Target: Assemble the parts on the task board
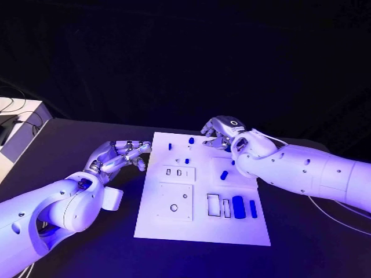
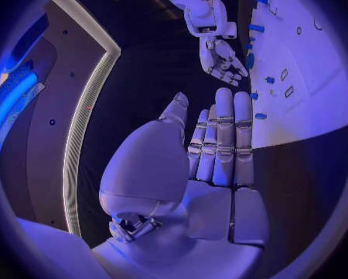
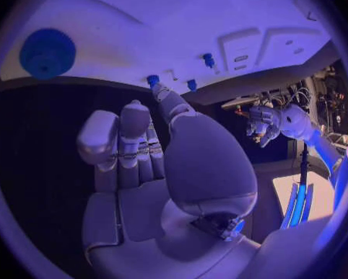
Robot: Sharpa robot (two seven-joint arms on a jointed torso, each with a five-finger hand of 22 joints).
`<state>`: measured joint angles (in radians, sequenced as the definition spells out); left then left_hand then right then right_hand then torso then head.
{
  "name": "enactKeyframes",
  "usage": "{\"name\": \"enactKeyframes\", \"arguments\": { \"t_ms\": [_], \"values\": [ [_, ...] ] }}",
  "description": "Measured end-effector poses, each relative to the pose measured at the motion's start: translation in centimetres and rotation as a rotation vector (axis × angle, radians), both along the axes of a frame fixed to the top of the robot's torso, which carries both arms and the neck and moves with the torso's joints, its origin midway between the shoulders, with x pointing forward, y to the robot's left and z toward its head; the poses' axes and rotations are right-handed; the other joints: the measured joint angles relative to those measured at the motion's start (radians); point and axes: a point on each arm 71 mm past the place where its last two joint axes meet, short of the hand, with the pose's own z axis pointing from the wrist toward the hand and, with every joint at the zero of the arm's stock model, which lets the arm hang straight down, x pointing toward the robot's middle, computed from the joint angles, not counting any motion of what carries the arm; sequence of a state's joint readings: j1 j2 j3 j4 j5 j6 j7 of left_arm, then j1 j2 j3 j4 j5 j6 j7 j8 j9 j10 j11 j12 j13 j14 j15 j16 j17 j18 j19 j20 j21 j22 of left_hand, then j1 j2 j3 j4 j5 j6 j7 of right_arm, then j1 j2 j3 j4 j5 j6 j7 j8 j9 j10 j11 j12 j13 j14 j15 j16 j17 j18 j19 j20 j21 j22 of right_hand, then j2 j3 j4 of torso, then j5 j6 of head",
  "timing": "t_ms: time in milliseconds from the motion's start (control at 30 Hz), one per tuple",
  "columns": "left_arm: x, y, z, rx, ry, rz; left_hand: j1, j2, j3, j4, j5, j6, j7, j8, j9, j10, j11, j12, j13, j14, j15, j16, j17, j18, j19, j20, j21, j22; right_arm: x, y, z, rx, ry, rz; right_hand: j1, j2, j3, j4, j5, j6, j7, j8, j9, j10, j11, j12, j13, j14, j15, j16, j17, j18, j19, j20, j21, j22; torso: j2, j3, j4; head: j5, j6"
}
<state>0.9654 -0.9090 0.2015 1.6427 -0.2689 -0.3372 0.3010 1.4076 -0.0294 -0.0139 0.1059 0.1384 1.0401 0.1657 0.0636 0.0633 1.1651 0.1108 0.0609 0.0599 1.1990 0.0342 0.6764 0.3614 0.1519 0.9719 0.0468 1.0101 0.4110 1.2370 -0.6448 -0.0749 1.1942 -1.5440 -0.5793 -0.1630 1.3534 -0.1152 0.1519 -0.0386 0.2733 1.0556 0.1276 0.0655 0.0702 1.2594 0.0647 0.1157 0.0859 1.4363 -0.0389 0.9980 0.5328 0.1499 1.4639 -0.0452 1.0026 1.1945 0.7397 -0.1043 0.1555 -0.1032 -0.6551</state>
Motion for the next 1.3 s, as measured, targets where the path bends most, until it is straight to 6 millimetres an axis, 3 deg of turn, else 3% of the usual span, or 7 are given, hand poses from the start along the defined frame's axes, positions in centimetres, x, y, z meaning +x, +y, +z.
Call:
{"name": "enactKeyframes", "arguments": {
  "t_ms": [133, 167, 200, 333, 467, 833, 1300],
  "values": [
    [0.1, 0.3, -0.1, 0.0, -0.001, 0.001, 0.0, 0.0, -0.001, -0.001, 0.0, -0.004, -0.004, 0.0, 0.0, -0.004, -0.004, 0.0, 0.0, -0.007, 0.0, 0.0, -0.001, 0.0, -0.009, 0.002, 0.001, -0.002, -0.8, -2.9, 0.9, 0.064, -0.004, -0.023, 0.012, -0.001, -0.059, -0.024, 0.026, 0.013, 0.012, 0.0, 0.0, 0.011, -0.001, 0.239, 0.217, 0.001, -0.027, 0.024, 0.019, -0.034, -0.002, -0.036, 0.065, 0.041, -0.001, 0.0027, -0.0067, -0.002, 0.006],
    [0.1, 0.3, -0.1, 0.0, -0.001, 0.0, 0.0, 0.0, -0.001, -0.001, 0.0, -0.004, -0.004, 0.0, 0.0, -0.004, -0.004, 0.0, 0.0, -0.007, 0.0, 0.0, -0.001, 0.0, -0.009, 0.002, 0.001, -0.002, -0.9, -3.5, 1.1, 0.072, -0.004, -0.031, 0.012, 0.014, -0.079, -0.026, 0.029, 0.013, 0.012, 0.001, 0.001, -0.023, -0.032, 0.381, 0.383, -0.004, -0.032, 0.032, 0.025, -0.035, -0.002, -0.042, 0.08, 0.053, -0.002, 0.0033, -0.0083, -0.002, 0.007],
    [0.1, 0.3, -0.1, -0.001, -0.002, -0.001, 0.0, 0.0, -0.001, -0.001, 0.0, -0.004, -0.004, 0.0, 0.0, -0.004, -0.004, 0.0, 0.0, -0.007, 0.0, 0.0, -0.001, 0.0, -0.009, 0.002, 0.001, -0.002, -1.0, -4.1, 1.2, 0.079, -0.002, -0.038, 0.012, 0.026, -0.095, -0.029, 0.029, 0.003, 0.009, 0.004, 0.002, -0.102, -0.036, 0.558, 0.589, -0.012, -0.039, 0.042, 0.034, -0.034, 0.0, -0.046, 0.096, 0.066, -0.002, 0.0039, -0.0096, -0.003, 0.007],
    [0.2, 0.4, -0.1, -0.004, -0.003, -0.006, 0.0, 0.0, -0.001, -0.001, 0.0, -0.004, -0.004, 0.0, 0.0, -0.004, -0.004, 0.0, 0.0, -0.007, 0.0, 0.0, -0.001, 0.0, -0.009, 0.002, 0.001, -0.002, -1.2, -6.3, 1.4, 0.094, 0.022, -0.07, -0.004, 0.022, -0.109, -0.025, 0.029, 0.0, 0.009, 0.004, 0.005, -0.118, -0.041, 0.815, 0.91, -0.013, -0.029, 0.087, 0.068, -0.034, 0.005, -0.042, 0.197, 0.112, -0.003, 0.0073, -0.0141, -0.006, 0.01],
    [0.2, 0.4, -0.1, -0.005, -0.003, -0.009, 0.0, 0.0, -0.001, -0.001, 0.0, -0.004, -0.004, 0.0, 0.0, -0.004, -0.004, 0.0, 0.0, -0.007, 0.0, 0.0, -0.001, -0.004, -0.009, 0.002, 0.001, -0.002, -1.0, -7.9, 1.1, 0.092, 0.076, -0.101, -0.016, 0.01, -0.094, -0.01, 0.029, 0.001, 0.008, 0.004, 0.006, -0.081, -0.039, 0.929, 1.054, -0.016, -0.022, 0.132, 0.123, -0.051, 0.0, -0.031, 0.258, 0.114, -0.003, 0.0111, -0.0172, -0.006, 0.01],
    [0.3, 0.4, -0.2, -0.007, -0.002, -0.013, 0.0, 0.0, -0.001, -0.001, 0.0, -0.004, -0.004, 0.0, 0.0, -0.004, -0.004, 0.0, 0.0, -0.007, 0.0, 0.0, -0.001, 0.005, -0.009, 0.002, 0.001, -0.003, 0.1, -9.4, -0.1, 0.083, 0.212, -0.149, -0.019, -0.001, -0.097, 0.015, 0.043, -0.012, 0.015, 0.004, 0.008, -0.058, -0.031, 0.971, 1.138, -0.013, -0.011, 0.194, 0.263, -0.052, 0.002, -0.018, 0.296, 0.113, -0.002, 0.0152, -0.0211, -0.014, 0.004],
    [0.3, 0.3, -0.3, -0.008, 0.0, -0.013, 0.0, 0.0, -0.001, -0.001, 0.0, -0.004, -0.004, 0.0, 0.0, -0.007, 0.0, 0.0, 0.0, -0.007, 0.0, 0.004, 0.0, 0.004, -0.009, 0.002, 0.008, -0.005, 1.6, -8.6, -0.9, 0.09, 0.265, -0.174, -0.023, -0.005, -0.097, 0.015, 0.06, -0.017, 0.012, 0.004, 0.008, -0.052, -0.031, 0.971, 1.145, -0.013, -0.011, 0.194, 0.29, -0.052, 0.002, -0.018, 0.3, 0.113, 0.0, 0.0153, -0.0136, -0.027, -0.004]
  ]
}}
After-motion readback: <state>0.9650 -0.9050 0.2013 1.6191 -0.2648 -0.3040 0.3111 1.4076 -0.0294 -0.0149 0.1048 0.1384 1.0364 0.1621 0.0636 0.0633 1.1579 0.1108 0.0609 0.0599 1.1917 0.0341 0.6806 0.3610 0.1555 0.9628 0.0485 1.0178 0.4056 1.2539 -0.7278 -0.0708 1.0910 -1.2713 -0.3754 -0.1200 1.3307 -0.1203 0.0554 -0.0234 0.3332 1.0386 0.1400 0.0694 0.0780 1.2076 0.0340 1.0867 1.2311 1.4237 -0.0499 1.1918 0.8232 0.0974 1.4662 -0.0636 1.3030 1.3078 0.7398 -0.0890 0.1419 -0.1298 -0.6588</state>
